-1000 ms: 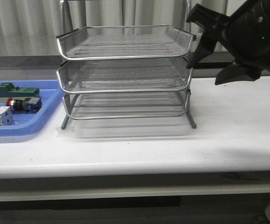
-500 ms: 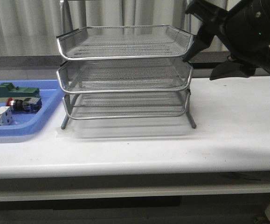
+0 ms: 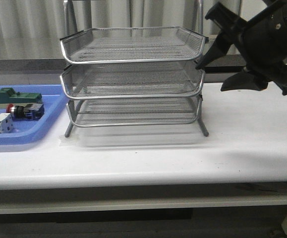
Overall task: Place button on rack with both arms
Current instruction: 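Reach the right gripper to the front rim of the middle mesh tray, then grip the middle tray rim and pull it out toward the robot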
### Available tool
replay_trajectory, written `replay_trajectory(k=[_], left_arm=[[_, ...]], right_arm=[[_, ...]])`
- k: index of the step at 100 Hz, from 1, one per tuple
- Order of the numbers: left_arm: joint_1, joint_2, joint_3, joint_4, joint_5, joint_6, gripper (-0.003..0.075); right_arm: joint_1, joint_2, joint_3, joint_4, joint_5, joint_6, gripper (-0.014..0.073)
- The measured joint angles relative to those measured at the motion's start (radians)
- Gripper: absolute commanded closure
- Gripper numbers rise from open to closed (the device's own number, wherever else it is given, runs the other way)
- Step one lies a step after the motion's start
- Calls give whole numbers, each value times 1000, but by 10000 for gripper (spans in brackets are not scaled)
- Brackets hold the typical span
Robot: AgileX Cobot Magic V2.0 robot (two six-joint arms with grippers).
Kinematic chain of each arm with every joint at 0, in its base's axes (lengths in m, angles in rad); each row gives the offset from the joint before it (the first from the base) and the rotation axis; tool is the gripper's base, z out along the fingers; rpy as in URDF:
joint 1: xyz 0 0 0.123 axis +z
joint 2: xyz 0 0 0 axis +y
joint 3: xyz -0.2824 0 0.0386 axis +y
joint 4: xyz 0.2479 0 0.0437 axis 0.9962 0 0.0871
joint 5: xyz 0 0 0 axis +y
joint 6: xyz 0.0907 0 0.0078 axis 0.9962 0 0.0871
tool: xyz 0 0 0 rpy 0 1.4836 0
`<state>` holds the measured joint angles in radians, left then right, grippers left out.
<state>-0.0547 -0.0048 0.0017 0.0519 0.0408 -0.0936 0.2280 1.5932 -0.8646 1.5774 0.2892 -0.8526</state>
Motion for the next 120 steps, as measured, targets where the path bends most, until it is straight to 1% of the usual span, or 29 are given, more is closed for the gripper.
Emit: replay_trajectory(k=[18, 33, 42, 49, 71, 120], left_arm=[[0, 0, 0, 0, 0, 0, 716], [0, 0, 0, 0, 0, 0, 716], [0, 0, 0, 0, 0, 0, 716], [0, 0, 0, 0, 0, 0, 716], [0, 0, 0, 0, 0, 0, 716], [0, 0, 0, 0, 0, 0, 716]], right_arm=[[-8, 43, 0, 87, 34, -94, 139], [-10, 79, 0, 195, 79, -204, 139], [-10, 108, 0, 219, 116, -273, 139], [-10, 130, -4, 223, 141, -300, 139], [-10, 188, -55, 226, 202, -315, 139], [-10, 243, -131, 227, 204, -319, 142]])
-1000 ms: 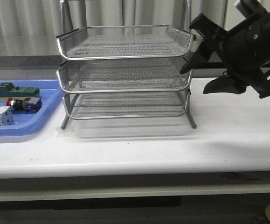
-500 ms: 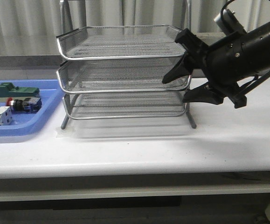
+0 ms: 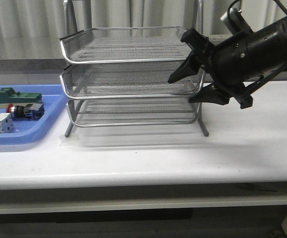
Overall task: Place button on rack with both arms
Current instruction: 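Grip the middle tray rim and pull it out toward the robot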
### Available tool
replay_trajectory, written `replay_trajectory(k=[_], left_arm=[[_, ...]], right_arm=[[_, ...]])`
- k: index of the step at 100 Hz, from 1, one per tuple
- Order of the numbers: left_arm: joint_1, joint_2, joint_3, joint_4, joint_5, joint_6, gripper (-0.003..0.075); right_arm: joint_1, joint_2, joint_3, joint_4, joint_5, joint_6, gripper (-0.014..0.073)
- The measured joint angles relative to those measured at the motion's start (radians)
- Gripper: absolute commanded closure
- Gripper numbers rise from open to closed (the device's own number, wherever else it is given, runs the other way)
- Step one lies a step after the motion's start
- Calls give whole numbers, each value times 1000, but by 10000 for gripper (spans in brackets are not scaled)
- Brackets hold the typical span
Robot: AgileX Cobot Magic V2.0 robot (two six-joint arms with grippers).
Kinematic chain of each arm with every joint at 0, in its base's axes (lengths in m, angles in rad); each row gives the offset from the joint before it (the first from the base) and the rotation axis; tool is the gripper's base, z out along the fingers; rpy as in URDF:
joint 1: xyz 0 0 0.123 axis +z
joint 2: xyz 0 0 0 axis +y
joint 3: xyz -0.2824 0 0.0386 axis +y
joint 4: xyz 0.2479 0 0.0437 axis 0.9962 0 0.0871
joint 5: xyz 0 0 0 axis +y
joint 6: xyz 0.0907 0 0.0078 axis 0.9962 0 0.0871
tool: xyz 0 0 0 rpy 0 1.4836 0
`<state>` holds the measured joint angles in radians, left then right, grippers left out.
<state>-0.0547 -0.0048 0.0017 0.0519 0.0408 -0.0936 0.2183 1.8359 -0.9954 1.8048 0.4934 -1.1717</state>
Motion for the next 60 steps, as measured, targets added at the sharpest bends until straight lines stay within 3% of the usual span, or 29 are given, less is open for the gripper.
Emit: replay_trajectory(k=[8, 26, 35, 60], left_arm=[[0, 0, 0, 0, 0, 0, 716], [0, 0, 0, 0, 0, 0, 716], [0, 0, 0, 0, 0, 0, 716], [0, 0, 0, 0, 0, 0, 716]], right_arm=[[0, 4, -1, 0, 0, 0, 195], [0, 16, -1, 0, -11, -2, 435], [-1, 20, -1, 13, -18, 9, 515], [-4, 20, -1, 25, -18, 13, 559]])
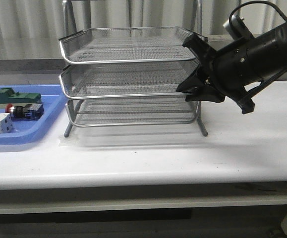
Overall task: Place button on rack with both arms
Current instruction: 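Grip the middle tray rim and pull it out toward the robot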
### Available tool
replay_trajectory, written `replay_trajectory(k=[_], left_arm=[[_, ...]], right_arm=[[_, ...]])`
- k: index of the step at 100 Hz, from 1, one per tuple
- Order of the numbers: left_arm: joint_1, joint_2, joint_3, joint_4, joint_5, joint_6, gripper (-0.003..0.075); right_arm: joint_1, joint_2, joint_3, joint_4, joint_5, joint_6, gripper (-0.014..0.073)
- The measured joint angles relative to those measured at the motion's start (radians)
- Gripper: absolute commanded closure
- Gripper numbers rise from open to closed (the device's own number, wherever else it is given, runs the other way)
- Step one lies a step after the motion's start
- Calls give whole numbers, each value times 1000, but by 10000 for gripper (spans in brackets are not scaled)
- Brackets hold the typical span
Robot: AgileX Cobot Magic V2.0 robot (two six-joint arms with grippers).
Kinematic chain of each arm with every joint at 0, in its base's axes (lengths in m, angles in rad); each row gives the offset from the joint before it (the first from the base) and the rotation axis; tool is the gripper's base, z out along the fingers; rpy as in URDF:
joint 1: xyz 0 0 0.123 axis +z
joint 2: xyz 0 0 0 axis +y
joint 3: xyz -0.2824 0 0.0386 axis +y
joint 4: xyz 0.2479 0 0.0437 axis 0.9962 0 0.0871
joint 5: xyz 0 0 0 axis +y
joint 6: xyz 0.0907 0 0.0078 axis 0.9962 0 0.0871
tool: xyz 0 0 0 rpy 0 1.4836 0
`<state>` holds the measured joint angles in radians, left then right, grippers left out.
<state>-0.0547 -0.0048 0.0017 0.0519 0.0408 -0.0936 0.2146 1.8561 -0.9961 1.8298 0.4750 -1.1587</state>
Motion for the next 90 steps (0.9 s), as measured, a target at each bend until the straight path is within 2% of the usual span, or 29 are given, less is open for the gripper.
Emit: replay_trajectory(k=[37, 90], left_arm=[[0, 0, 0, 0, 0, 0, 716], [0, 0, 0, 0, 0, 0, 716]], right_arm=[[0, -30, 98, 10, 49, -7, 559], [2, -229, 396, 12, 107, -92, 557]])
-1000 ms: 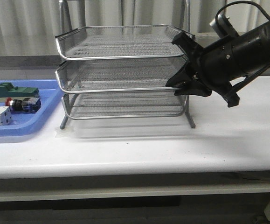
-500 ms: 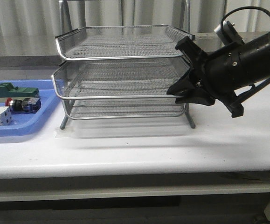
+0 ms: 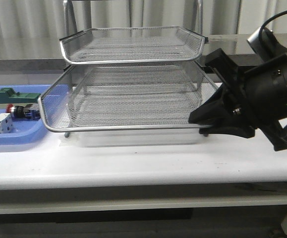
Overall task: Place button on rack with both arms
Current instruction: 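Grip the middle tray rim and pull it out toward the robot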
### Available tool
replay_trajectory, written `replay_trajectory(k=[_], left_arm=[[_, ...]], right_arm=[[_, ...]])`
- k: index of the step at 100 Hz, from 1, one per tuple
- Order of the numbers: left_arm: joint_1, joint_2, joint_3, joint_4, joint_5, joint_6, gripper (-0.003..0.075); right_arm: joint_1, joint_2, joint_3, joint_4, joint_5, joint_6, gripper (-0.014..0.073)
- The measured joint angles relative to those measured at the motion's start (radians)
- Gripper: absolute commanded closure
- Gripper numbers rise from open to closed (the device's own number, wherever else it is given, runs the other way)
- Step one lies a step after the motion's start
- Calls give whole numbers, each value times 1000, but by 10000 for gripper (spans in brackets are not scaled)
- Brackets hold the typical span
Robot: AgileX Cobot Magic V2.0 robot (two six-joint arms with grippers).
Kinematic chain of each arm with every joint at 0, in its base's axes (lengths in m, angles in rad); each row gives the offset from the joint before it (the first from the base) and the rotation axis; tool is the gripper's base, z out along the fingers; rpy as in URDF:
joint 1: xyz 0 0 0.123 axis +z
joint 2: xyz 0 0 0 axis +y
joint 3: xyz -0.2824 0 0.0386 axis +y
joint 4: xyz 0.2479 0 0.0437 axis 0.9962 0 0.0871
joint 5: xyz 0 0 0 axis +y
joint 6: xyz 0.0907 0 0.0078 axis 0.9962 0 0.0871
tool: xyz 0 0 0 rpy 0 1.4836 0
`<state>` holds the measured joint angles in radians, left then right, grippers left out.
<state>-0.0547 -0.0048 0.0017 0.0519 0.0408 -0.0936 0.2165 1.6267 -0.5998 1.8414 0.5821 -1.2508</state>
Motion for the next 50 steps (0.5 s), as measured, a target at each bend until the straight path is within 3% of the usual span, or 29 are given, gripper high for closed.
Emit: replay_trajectory(k=[26, 50], left_arm=[[0, 0, 0, 0, 0, 0, 716], [0, 0, 0, 0, 0, 0, 716]], right_arm=[[0, -46, 53, 0, 4, -13, 517], [1, -46, 57, 0, -10, -37, 153]])
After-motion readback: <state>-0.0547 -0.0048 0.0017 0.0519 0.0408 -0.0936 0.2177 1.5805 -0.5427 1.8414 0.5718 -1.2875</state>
